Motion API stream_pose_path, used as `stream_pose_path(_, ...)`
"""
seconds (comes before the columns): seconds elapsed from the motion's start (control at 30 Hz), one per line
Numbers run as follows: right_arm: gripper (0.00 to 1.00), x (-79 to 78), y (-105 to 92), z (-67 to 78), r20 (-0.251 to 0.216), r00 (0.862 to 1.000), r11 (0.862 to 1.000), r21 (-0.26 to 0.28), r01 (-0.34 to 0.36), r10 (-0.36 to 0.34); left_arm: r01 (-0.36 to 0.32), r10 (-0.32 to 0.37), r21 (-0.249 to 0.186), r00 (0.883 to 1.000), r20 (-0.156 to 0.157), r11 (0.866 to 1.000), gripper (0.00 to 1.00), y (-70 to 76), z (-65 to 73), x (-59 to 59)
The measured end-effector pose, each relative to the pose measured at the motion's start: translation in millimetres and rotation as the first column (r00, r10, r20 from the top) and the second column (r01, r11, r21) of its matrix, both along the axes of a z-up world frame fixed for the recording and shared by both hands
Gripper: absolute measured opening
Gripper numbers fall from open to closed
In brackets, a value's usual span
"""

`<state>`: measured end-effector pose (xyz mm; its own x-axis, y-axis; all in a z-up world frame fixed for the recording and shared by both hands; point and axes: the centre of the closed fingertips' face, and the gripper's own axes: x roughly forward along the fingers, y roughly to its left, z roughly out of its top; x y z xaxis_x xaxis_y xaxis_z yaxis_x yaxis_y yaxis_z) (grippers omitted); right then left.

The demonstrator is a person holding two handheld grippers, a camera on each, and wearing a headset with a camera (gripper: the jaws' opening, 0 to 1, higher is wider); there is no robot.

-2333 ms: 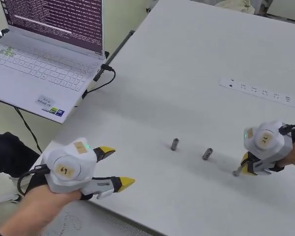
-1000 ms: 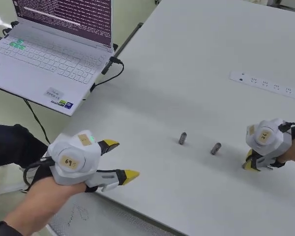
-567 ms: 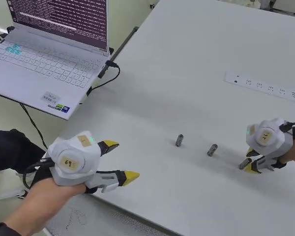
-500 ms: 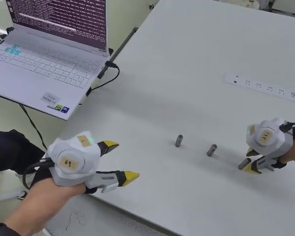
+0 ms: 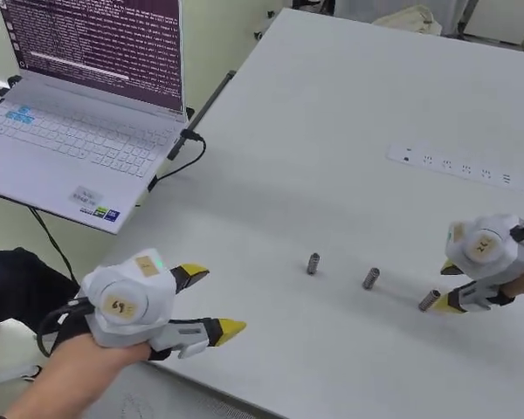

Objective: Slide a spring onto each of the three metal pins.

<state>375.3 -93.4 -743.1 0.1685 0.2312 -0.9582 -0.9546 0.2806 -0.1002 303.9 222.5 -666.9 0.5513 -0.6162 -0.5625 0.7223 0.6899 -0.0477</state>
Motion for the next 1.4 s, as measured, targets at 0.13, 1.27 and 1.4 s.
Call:
stream_pose_path(0.13, 0.36, -3.2, -2.8, 4.2, 0.023, 0.998, 0.998, 0.037, 0.053, -0.054, -0.006, 0.006, -0.005, 1.0, 0.002, 1.0, 0.52, 0.8, 1.4, 0.1)
stream_pose_path(1.27, 0.5, -67.8, 2.8, 35.0, 0.102, 0.875, 0.805, 0.453, 0.382, -0.473, 0.024, -0.024, 0.003, 1.0, 0.01, 1.0, 0.51, -8.5, 5.6, -0.3)
stream_pose_path(1.4, 0.52, -81.5, 7.0, 35.6, 0.083, 0.858, 0.773, 0.485, 0.41, -0.507, 0.025, -0.025, 0.002, 1.0, 0.014, 1.0, 0.51, -10.5, 7.2, -0.2)
